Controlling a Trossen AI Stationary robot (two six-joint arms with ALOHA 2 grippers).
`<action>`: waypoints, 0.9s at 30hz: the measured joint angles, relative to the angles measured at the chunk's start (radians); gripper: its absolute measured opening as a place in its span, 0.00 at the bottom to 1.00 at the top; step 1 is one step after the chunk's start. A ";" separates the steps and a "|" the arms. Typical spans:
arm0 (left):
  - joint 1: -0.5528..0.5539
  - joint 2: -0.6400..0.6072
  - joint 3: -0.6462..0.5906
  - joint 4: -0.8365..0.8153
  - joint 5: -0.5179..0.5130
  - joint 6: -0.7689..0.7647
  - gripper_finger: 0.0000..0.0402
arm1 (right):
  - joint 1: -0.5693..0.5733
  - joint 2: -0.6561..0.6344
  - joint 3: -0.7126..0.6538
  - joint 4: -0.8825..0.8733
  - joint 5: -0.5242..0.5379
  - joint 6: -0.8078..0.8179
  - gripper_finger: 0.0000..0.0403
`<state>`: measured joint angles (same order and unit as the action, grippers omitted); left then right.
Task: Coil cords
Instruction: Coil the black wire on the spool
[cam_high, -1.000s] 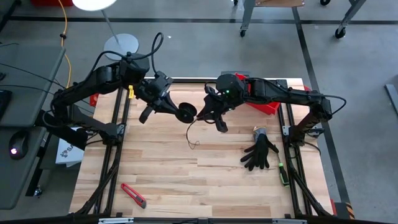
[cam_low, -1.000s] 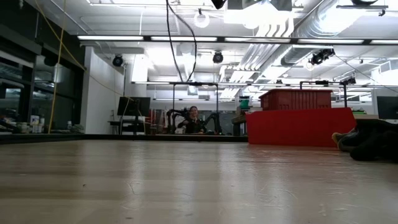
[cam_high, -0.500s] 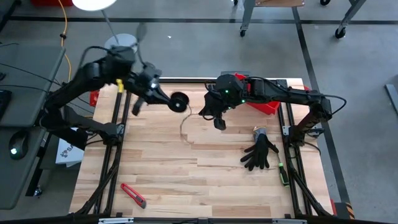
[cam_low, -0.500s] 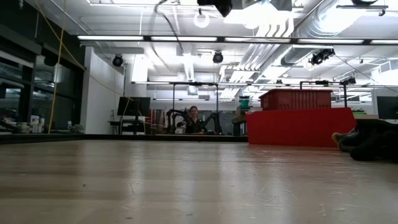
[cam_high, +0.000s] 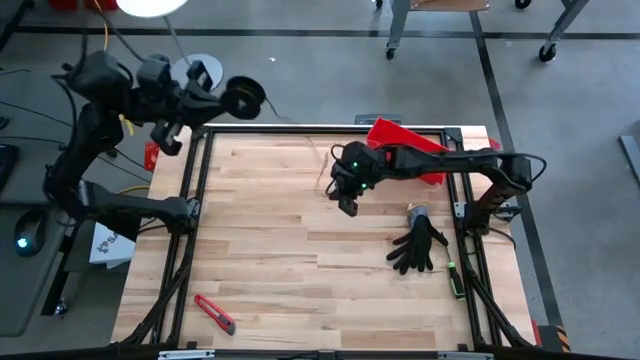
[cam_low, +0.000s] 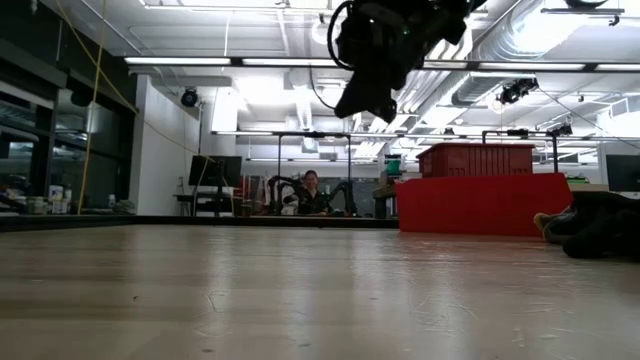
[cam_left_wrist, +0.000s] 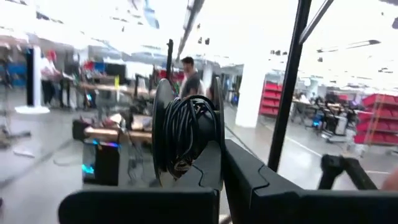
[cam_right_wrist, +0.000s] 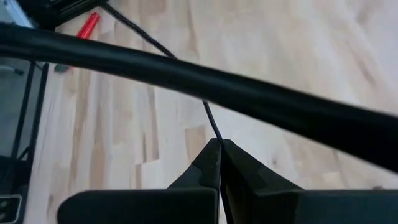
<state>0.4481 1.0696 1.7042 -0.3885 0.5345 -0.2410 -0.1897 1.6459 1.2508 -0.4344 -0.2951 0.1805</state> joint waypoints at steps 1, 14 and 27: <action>0.007 -0.003 0.000 0.004 0.000 0.006 0.00 | 0.009 0.000 -0.004 0.000 -0.001 0.004 0.00; 0.089 -0.005 -0.001 -0.034 -0.001 0.087 0.00 | 0.099 0.000 -0.004 -0.174 0.004 0.023 0.00; 0.203 0.003 -0.001 -0.039 0.001 0.113 0.00 | 0.155 -0.002 -0.120 -0.320 0.031 0.125 0.00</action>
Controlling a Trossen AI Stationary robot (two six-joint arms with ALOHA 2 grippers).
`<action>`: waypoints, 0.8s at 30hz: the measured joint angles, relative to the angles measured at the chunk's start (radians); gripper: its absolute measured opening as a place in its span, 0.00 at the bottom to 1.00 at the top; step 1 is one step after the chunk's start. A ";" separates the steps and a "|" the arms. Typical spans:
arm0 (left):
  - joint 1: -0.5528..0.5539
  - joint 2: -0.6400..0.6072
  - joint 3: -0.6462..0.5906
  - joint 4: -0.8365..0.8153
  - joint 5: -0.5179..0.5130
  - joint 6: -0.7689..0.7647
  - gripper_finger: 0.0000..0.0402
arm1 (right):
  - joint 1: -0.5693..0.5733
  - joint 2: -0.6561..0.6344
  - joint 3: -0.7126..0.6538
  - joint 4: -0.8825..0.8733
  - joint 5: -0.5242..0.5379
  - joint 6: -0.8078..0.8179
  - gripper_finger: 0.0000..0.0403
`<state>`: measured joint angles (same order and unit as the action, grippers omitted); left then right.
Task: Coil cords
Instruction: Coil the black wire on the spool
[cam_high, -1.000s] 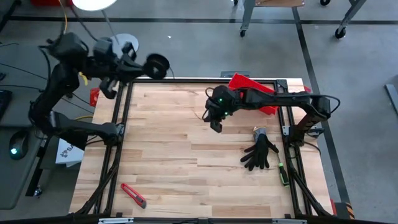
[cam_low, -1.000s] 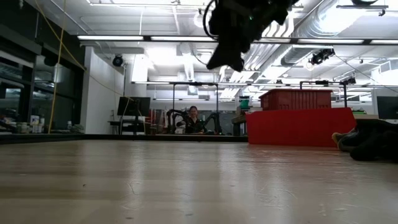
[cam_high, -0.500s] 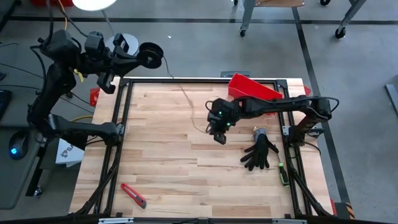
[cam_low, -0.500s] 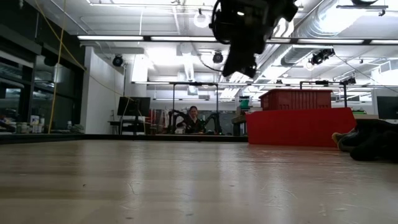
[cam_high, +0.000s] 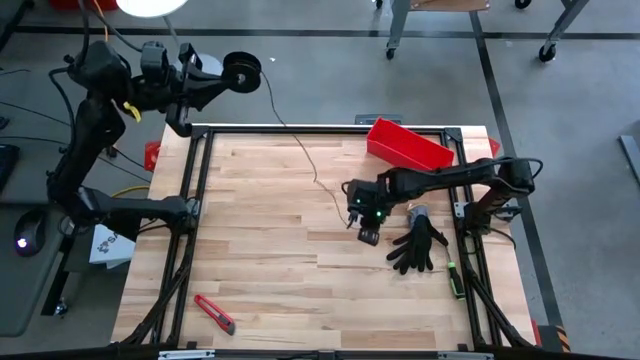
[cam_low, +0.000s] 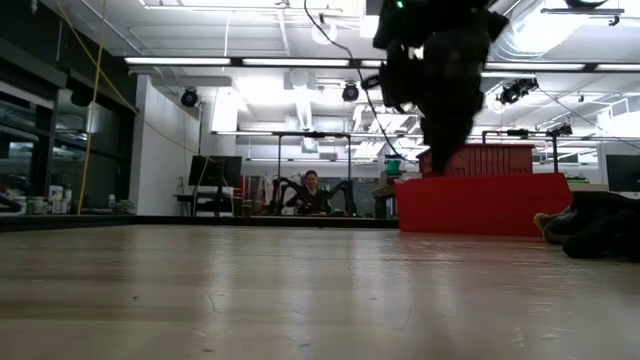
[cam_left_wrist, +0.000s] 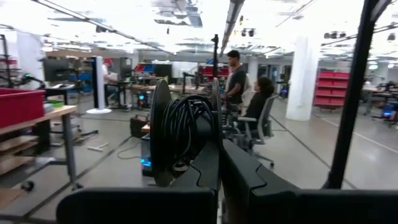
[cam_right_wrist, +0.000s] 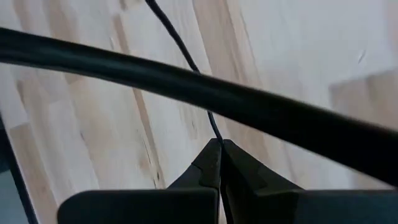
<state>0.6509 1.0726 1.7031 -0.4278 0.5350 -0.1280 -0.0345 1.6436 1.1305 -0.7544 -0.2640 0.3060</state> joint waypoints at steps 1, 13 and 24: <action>0.008 0.001 0.000 0.000 0.000 0.001 0.00 | 0.007 0.000 -0.020 0.013 -0.003 0.025 0.00; 0.089 0.012 0.000 -0.008 0.008 0.001 0.00 | 0.127 0.000 -0.148 0.075 -0.096 0.320 0.00; 0.089 0.012 0.000 -0.030 0.005 0.053 0.00 | 0.192 0.000 -0.124 0.081 -0.129 0.392 0.01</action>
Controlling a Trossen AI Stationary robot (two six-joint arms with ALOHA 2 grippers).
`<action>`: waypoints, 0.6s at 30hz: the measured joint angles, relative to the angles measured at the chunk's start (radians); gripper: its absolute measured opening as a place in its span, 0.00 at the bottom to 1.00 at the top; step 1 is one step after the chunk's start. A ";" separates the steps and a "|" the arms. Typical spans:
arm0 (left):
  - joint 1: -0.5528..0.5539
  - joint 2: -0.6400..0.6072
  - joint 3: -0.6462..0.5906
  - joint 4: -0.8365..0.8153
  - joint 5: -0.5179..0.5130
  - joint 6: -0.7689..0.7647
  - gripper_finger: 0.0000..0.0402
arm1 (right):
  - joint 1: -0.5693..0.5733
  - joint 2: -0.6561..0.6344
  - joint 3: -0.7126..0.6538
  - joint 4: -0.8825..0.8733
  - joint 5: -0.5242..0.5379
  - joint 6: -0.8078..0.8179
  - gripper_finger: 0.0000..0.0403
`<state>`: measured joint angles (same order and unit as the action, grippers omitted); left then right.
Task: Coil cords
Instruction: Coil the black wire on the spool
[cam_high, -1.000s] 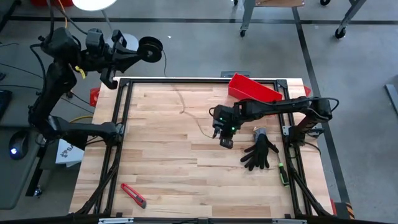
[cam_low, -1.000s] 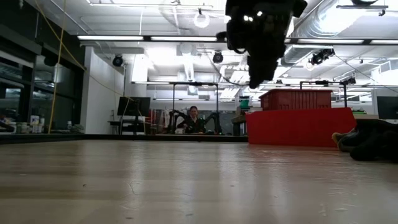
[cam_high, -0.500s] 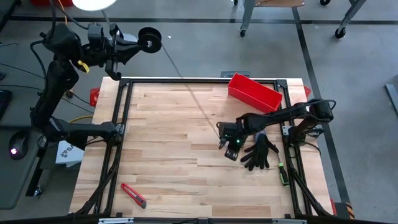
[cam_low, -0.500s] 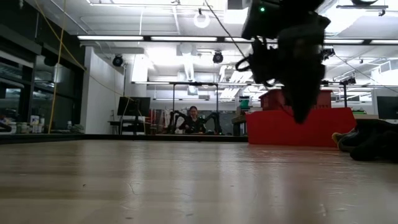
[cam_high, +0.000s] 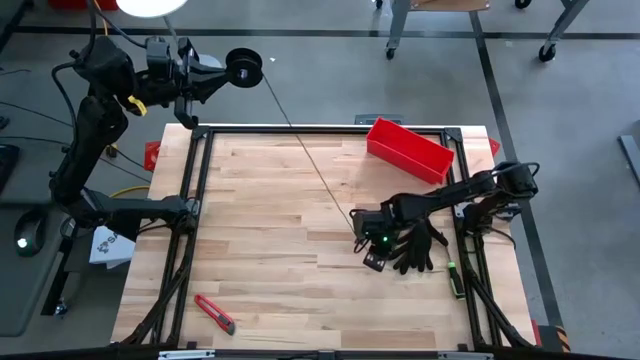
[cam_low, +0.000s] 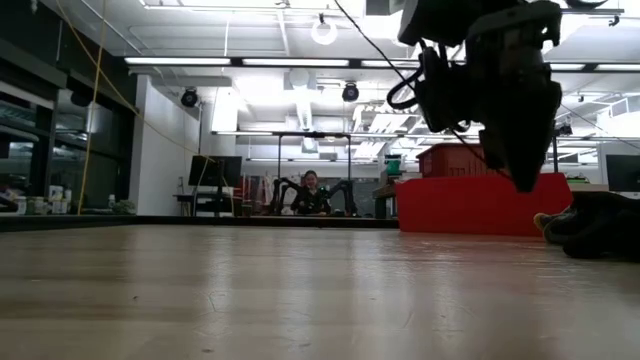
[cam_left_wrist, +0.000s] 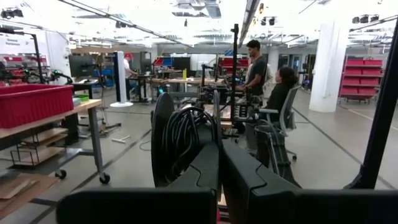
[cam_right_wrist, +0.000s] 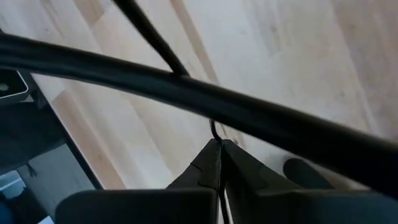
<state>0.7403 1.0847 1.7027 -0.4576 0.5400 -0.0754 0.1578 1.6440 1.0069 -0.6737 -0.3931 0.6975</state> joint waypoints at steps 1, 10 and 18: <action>0.000 0.000 0.000 0.001 0.000 0.000 0.00 | 0.006 0.000 0.000 0.000 -0.001 0.002 0.03; 0.000 0.000 0.000 -0.021 0.004 0.008 0.00 | 0.054 0.000 0.000 -0.008 -0.062 0.016 0.34; 0.000 0.005 0.000 -0.045 -0.003 0.025 0.00 | 0.100 -0.058 0.000 -0.039 -0.136 -0.075 0.40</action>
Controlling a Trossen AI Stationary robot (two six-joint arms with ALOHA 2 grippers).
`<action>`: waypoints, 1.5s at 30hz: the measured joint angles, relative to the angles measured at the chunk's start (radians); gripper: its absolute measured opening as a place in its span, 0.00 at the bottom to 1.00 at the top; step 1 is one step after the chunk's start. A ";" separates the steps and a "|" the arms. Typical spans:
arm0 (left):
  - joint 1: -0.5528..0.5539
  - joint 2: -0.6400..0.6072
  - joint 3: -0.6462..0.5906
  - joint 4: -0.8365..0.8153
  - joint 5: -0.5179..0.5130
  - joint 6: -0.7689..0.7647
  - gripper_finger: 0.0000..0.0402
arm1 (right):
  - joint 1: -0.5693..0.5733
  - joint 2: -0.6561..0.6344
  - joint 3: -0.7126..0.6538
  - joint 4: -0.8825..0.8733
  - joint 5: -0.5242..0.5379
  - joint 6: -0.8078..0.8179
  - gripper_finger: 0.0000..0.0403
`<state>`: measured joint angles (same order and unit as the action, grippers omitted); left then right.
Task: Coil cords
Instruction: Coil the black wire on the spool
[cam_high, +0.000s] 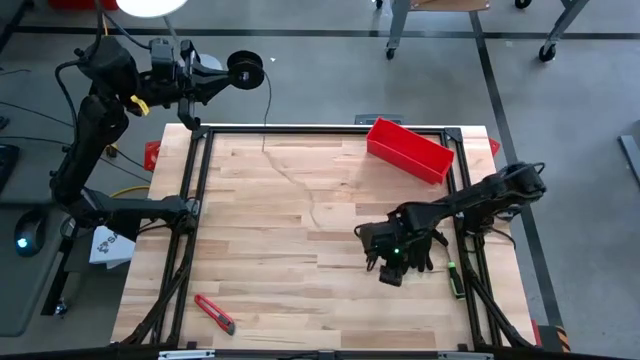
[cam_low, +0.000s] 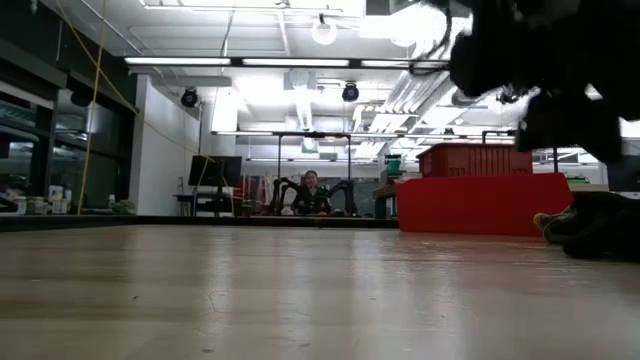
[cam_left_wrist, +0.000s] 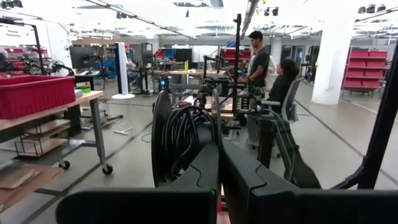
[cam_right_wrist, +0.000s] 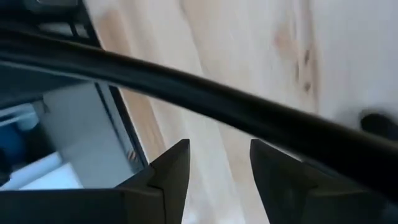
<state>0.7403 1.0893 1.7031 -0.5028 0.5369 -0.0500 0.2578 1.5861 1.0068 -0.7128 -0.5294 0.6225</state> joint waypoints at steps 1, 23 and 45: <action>0.000 0.000 0.000 0.000 0.000 0.000 0.00 | -0.005 -0.024 0.005 0.006 0.033 -0.002 0.40; -0.117 0.026 -0.019 0.053 -0.077 -0.150 0.00 | -0.449 -0.148 0.108 0.601 0.389 -0.285 0.39; -0.351 0.175 -0.139 0.394 -0.319 -0.177 0.00 | -0.592 -0.146 0.201 1.129 0.126 -0.278 0.39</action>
<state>0.3889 1.2647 1.5639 -0.1084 0.2179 -0.2266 -0.3339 1.4403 1.2082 0.4161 -0.4034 0.3447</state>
